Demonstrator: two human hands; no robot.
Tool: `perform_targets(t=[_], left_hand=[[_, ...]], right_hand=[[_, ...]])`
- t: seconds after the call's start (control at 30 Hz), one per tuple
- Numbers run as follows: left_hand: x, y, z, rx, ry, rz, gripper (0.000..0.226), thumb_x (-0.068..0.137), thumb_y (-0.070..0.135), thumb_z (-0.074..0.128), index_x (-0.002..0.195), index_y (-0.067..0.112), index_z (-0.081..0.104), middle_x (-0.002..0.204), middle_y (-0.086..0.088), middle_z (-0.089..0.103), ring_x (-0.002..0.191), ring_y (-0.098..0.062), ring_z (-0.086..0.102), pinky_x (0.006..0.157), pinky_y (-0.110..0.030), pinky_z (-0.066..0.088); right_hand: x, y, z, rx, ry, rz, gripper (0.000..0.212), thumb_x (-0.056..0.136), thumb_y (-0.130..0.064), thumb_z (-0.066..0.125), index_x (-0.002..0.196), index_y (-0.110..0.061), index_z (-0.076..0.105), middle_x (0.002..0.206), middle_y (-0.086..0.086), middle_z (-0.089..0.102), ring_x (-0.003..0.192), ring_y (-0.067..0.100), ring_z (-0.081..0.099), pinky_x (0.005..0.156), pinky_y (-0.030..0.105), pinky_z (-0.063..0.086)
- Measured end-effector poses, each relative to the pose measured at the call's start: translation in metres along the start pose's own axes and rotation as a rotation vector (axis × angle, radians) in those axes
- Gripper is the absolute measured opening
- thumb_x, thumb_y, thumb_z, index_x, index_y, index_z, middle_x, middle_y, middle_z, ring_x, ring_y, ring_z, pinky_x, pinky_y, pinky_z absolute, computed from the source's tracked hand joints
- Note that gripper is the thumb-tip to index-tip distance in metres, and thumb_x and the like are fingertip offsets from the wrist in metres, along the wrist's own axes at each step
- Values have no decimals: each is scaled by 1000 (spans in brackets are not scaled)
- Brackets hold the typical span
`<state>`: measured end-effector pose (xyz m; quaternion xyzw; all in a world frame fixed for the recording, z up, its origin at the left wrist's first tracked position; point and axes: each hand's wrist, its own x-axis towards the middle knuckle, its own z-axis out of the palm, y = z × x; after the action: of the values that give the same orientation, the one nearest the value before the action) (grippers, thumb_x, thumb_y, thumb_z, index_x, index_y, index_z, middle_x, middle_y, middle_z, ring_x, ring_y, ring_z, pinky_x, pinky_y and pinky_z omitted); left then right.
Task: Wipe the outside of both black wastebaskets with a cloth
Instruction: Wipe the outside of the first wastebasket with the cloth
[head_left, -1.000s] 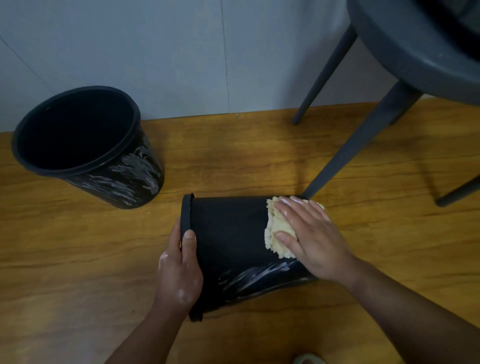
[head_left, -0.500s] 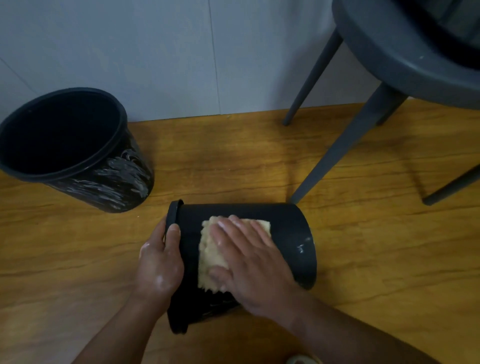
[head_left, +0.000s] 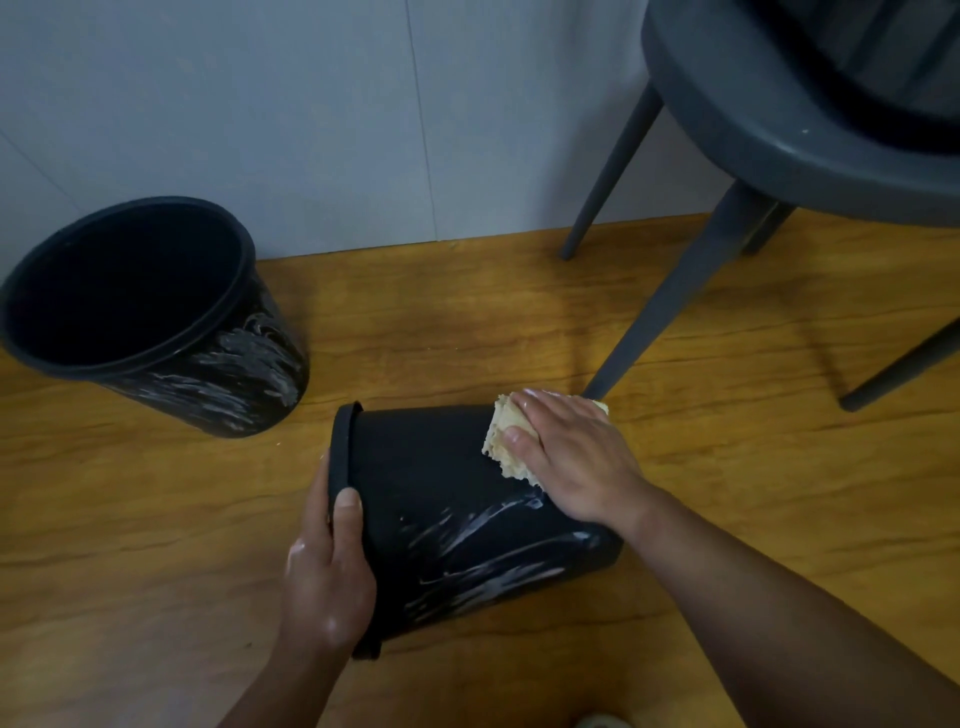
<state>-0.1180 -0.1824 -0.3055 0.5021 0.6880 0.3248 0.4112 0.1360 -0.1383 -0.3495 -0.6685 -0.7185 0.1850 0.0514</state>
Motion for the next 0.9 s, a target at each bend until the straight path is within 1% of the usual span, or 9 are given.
perform_targets(t=[0.1, 0.2, 0.3, 0.43, 0.5, 0.6, 0.67, 0.8, 0.9], left_hand=[[1, -3, 3, 40, 26, -17, 56, 99, 56, 28, 154, 45, 26, 133, -2, 62, 118, -26, 60, 98, -50, 50], [3, -2, 4, 64, 40, -20, 54, 101, 54, 28, 154, 43, 27, 131, -1, 63, 117, -26, 59, 97, -48, 50], [6, -3, 5, 56, 51, -33, 50, 104, 48, 29, 153, 40, 32, 128, -1, 63, 115, -26, 58, 96, -46, 48], [7, -4, 1, 57, 57, -16, 46, 104, 45, 32, 150, 41, 38, 119, 2, 66, 107, -21, 60, 89, -42, 49], [7, -4, 0, 58, 53, -9, 45, 105, 42, 33, 149, 41, 40, 113, 6, 64, 100, -17, 58, 83, -36, 45], [7, -3, 0, 50, 42, -17, 46, 105, 42, 33, 151, 41, 39, 113, 6, 63, 102, -17, 58, 83, -37, 46], [6, -5, 0, 60, 50, -14, 46, 105, 42, 32, 151, 40, 39, 113, 5, 64, 104, -19, 59, 84, -37, 45], [5, -7, 3, 66, 70, -29, 44, 105, 42, 32, 148, 42, 41, 113, 1, 67, 104, -22, 60, 86, -41, 47], [7, -8, 3, 47, 77, -47, 44, 105, 44, 33, 148, 42, 42, 114, 1, 68, 105, -23, 62, 89, -43, 49]], right_hand=[[-1, -6, 3, -17, 20, 21, 87, 93, -69, -7, 158, -23, 30, 165, -4, 30, 153, 13, 20, 124, 38, 11], [-14, -25, 5, -20, 54, 21, 77, 100, -61, -1, 160, -21, 24, 167, -2, 23, 155, 16, 12, 126, 41, 8], [-38, -62, 19, -29, 100, -47, 65, 107, -54, 13, 161, -19, 17, 170, 0, 14, 156, 20, 3, 126, 46, 5], [-60, -76, 35, -46, 96, -153, 66, 107, -56, 15, 163, -20, 10, 171, -2, 5, 156, 17, -5, 125, 46, 3], [-56, -63, 31, -44, 107, -138, 67, 107, -58, 14, 163, -21, 13, 171, -4, 7, 156, 14, -3, 126, 44, 3], [-41, -33, 20, -45, 113, -5, 71, 104, -64, 7, 162, -24, 17, 170, -7, 13, 156, 12, 4, 126, 37, -1], [-34, -13, 17, -52, 132, 43, 73, 103, -65, 4, 161, -24, 23, 168, -6, 22, 155, 13, 12, 125, 34, 1], [-40, -22, 24, 21, 263, 144, 69, 106, -59, 13, 157, -19, 34, 164, -3, 32, 153, 15, 21, 126, 40, 11], [-56, -53, 39, 59, 296, 148, 66, 108, -55, 15, 158, -16, 32, 166, 1, 27, 155, 18, 15, 125, 48, 16]])
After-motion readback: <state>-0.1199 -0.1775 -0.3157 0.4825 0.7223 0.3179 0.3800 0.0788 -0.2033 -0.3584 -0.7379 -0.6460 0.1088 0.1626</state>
